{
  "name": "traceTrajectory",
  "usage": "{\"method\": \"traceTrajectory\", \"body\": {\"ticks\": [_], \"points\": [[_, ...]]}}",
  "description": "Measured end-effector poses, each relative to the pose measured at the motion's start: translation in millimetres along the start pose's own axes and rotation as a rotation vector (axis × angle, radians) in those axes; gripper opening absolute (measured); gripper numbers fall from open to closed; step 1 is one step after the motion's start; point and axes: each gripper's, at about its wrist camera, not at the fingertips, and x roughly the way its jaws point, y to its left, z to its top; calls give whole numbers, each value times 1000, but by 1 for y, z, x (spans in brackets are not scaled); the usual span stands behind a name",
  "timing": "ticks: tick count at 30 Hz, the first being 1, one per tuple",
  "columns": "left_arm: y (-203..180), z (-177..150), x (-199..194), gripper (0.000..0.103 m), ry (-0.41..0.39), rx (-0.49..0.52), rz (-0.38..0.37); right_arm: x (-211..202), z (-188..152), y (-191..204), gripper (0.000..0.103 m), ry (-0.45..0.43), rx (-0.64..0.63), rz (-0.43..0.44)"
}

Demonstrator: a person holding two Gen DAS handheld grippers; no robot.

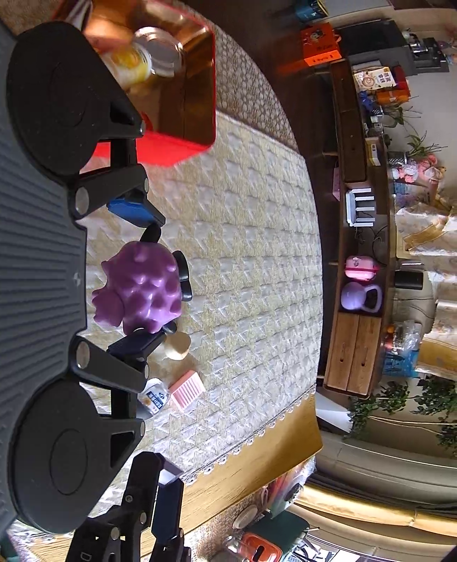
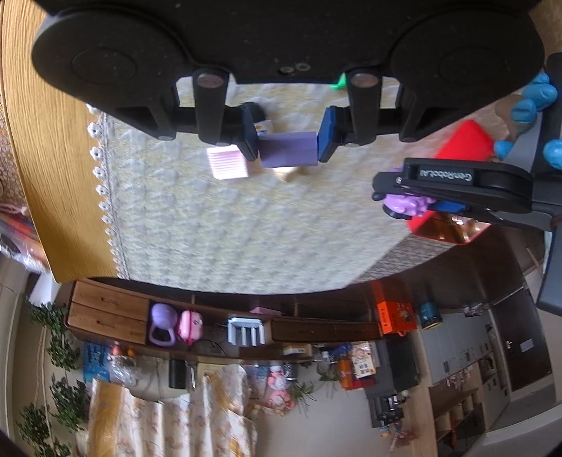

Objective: Organize rigid objects
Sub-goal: 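Lift the purple toy and eraser and carry both over the red box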

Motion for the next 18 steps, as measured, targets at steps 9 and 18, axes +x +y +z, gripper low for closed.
{"method": "traceTrajectory", "body": {"ticks": [9,18], "points": [[32,-12,-52,63,-24,-38,17,-20,7,51,36,-24,-41,41],[82,-33,-93,63,-38,-102,48,-20,14,109,36,-42,-92,101]]}}
